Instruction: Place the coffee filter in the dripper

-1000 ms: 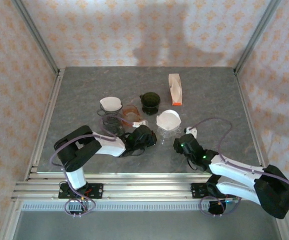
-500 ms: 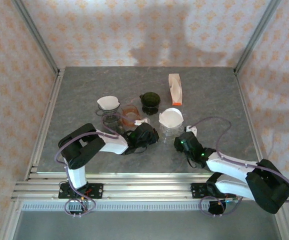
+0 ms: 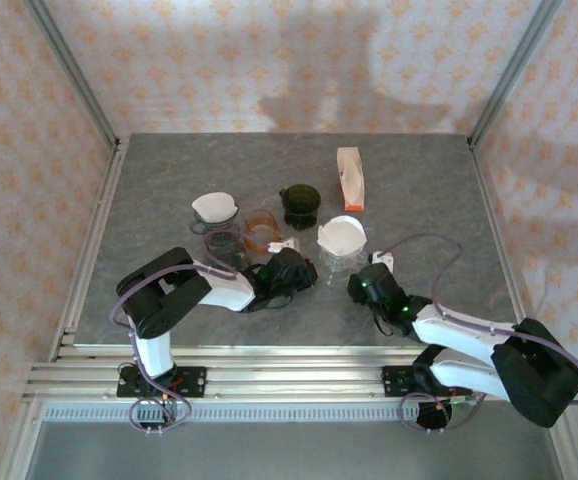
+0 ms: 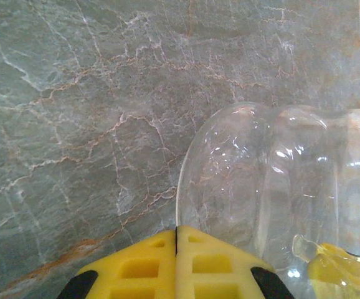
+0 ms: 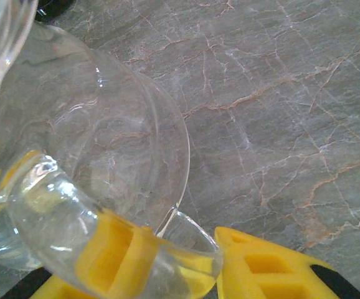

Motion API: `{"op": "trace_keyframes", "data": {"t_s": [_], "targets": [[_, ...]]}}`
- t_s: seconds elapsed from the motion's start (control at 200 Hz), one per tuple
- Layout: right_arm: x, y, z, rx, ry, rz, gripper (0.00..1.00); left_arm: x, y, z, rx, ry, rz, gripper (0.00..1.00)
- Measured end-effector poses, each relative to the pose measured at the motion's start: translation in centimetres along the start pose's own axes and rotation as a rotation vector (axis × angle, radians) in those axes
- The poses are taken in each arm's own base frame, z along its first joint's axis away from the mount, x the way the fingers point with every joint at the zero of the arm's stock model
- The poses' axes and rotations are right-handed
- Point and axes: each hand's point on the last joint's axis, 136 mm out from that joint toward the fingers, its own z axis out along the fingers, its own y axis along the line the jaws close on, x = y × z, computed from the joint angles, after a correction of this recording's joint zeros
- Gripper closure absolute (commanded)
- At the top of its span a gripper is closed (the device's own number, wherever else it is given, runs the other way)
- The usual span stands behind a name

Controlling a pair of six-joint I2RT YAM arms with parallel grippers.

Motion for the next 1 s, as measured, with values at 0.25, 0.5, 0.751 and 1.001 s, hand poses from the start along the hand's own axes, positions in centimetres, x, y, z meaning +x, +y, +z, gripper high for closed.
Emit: {"op": "trace_keyframes", "data": {"t_s": [0.25, 0.5, 0.751, 1.001], "targets": [[0.0, 0.0, 0.0, 0.0, 0.0, 0.0, 0.68, 1.0, 0.0, -0.1, 0.002, 0.014, 0.007, 1.0], [0.0, 0.0, 0.0, 0.0, 0.0, 0.0, 0.68, 1.6, -0.1, -0.2, 0.0, 0.017, 0.006, 1.0], [0.0, 0.1, 0.0, -0.004, 0.001, 0.001, 0.66, 2.8, 0.0, -0.3, 0.0, 0.033, 0.014, 1.0], [0.1, 0.2, 0.0, -0.012, 0.007, 0.005, 0.62, 3.5, 0.1, -0.5, -0.002, 0.043, 0.016, 1.0]]}}
